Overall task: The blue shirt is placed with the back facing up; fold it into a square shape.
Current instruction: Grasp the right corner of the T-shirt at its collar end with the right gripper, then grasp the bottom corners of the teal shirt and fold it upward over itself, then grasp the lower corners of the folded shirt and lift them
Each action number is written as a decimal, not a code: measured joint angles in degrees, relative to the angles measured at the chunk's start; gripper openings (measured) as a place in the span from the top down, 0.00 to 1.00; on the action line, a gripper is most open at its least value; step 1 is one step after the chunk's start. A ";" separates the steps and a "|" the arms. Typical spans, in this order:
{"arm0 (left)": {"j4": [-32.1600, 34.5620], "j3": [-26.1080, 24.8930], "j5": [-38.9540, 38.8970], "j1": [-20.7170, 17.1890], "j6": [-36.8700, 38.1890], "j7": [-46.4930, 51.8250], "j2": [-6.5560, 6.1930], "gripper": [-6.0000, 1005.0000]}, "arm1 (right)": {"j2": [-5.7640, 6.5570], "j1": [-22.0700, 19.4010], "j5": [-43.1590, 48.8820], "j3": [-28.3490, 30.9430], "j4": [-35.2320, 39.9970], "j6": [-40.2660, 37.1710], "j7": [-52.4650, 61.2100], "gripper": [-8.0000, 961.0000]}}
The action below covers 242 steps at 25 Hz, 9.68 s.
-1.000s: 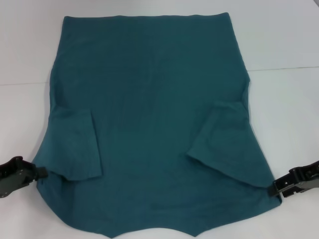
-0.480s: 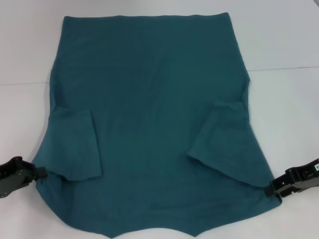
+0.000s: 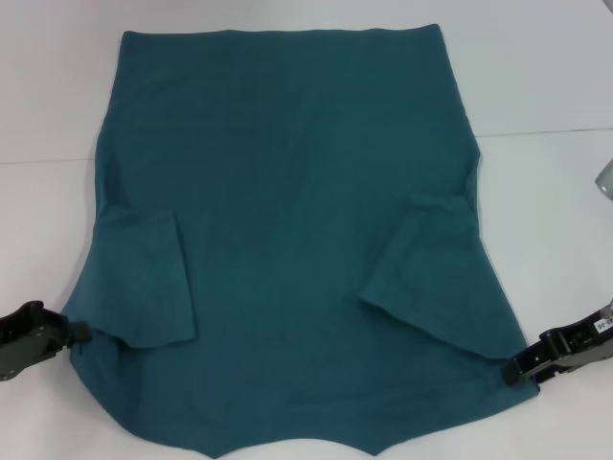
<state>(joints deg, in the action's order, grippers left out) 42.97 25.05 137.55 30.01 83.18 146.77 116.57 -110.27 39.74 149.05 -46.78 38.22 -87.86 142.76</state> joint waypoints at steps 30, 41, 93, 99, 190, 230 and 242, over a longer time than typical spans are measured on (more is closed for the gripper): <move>0.00 0.20 0.00 0.12 0.11 0.00 0.06 0.99 | -1.46 1.92 -0.16 -0.67 0.88 -0.85 0.06 0.76; 2.18 2.07 3.65 0.73 9.10 -1.36 -1.15 0.99 | 0.06 1.48 -0.16 -0.10 8.02 -12.64 -0.44 0.94; -7.02 19.67 2.05 16.78 -13.33 6.19 -4.54 0.99 | -1.70 2.14 -8.97 3.54 7.00 18.95 0.67 0.89; -5.59 19.49 2.03 17.42 -13.54 6.66 -5.49 0.99 | -1.60 4.11 -6.68 3.26 6.92 23.55 0.79 0.89; -2.44 11.08 -16.14 -0.22 -12.38 -9.41 -1.02 0.46 | 1.17 -12.18 -42.31 12.69 -6.77 -6.55 -19.39 0.13; -6.99 15.65 -11.34 4.21 -21.82 -8.84 1.57 0.67 | 0.88 -12.41 -41.47 12.96 -6.76 -2.84 -19.45 0.13; -6.11 14.66 -11.47 5.10 -15.80 -8.09 -0.47 0.94 | 5.70 -7.42 -26.64 12.64 -1.14 -1.66 -12.07 0.13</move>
<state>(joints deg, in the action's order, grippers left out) 36.87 39.71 126.08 35.11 67.38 138.69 116.10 -104.57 32.32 122.41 -34.14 37.08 -89.52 130.69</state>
